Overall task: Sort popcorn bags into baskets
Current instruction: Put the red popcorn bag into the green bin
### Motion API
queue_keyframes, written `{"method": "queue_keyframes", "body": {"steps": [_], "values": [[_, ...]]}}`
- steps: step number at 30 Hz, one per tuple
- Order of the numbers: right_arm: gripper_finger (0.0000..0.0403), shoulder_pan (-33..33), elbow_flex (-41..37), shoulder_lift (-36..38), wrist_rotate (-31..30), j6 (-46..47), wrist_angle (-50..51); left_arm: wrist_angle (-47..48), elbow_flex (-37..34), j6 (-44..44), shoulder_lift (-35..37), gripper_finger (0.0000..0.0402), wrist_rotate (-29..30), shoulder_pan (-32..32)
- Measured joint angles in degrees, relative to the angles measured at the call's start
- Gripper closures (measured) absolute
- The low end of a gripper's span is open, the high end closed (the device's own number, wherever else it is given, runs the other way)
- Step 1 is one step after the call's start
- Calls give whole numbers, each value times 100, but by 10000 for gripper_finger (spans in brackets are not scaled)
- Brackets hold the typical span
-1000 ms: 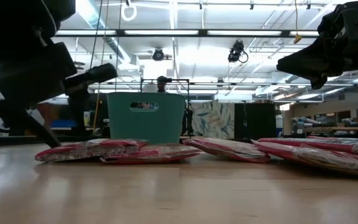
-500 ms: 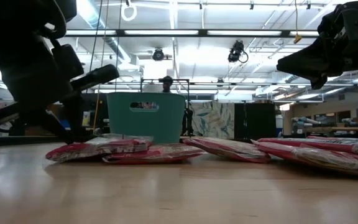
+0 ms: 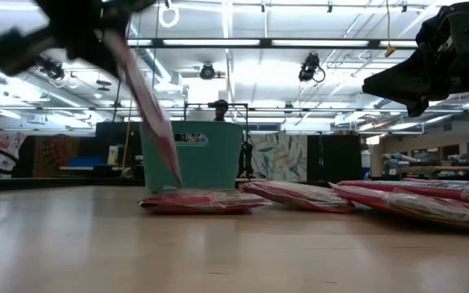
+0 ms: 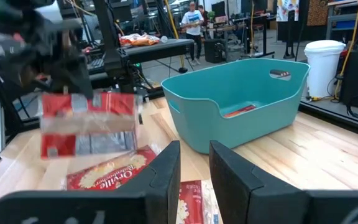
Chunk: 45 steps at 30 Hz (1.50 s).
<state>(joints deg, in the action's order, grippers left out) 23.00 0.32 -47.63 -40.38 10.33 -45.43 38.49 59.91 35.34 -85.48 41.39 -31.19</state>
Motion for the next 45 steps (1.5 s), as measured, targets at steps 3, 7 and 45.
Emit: {"method": "queue_keyframes", "body": {"steps": [3, 7, 45], "values": [[313, 0, 1, 0, 0, 0, 14, -47, 90, 281, 408, 400, 238, 101], [313, 0, 2, -3, 0, 0, 13, -308, 95, 643, 941, 400, 544, 349], [313, 0, 2, -5, 0, 0, -13, -2728, -31, 2994, 222, 401, -2011, 5393]]}}
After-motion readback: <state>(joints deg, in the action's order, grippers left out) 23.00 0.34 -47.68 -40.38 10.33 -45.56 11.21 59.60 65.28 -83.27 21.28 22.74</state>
